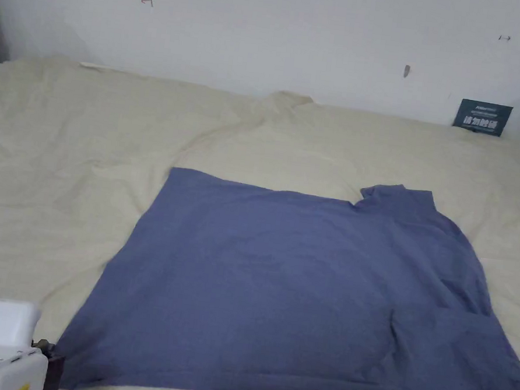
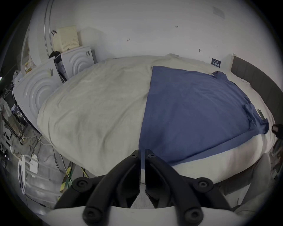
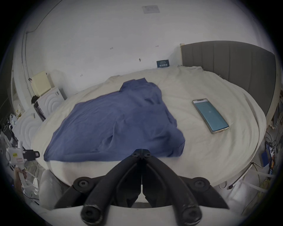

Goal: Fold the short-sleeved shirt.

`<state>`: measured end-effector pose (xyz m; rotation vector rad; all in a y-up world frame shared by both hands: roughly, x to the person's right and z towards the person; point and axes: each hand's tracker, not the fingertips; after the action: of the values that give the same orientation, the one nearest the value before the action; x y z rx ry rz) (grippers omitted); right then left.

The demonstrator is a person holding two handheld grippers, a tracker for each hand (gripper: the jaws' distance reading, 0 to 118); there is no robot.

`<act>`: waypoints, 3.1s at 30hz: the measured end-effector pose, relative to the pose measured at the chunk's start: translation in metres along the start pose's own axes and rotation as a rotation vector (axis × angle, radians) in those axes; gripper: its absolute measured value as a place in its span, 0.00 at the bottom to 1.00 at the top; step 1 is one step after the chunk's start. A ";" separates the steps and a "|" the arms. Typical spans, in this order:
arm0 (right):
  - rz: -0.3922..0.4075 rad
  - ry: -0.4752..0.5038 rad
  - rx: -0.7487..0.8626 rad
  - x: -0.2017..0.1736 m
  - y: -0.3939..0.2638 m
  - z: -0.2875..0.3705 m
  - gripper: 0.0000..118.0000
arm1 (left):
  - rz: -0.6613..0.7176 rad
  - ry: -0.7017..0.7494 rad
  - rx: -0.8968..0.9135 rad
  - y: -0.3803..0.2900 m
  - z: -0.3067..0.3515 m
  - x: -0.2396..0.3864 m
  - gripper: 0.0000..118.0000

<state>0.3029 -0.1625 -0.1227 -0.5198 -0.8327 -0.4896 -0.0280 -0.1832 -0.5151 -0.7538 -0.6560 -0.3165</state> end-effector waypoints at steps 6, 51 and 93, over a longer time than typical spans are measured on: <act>0.015 0.001 -0.041 -0.001 -0.002 -0.006 0.00 | 0.025 0.007 -0.004 -0.009 -0.004 -0.010 0.03; 0.135 -0.163 -0.116 0.068 0.029 -0.062 0.04 | 0.004 0.049 -0.090 0.031 -0.022 0.022 0.05; 0.145 -0.200 -0.068 0.045 0.138 -0.137 0.83 | 0.107 -0.060 -0.019 0.168 -0.116 0.003 1.00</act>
<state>0.4879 -0.1489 -0.1972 -0.6954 -0.9643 -0.3369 0.1062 -0.1502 -0.6651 -0.8164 -0.6675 -0.2028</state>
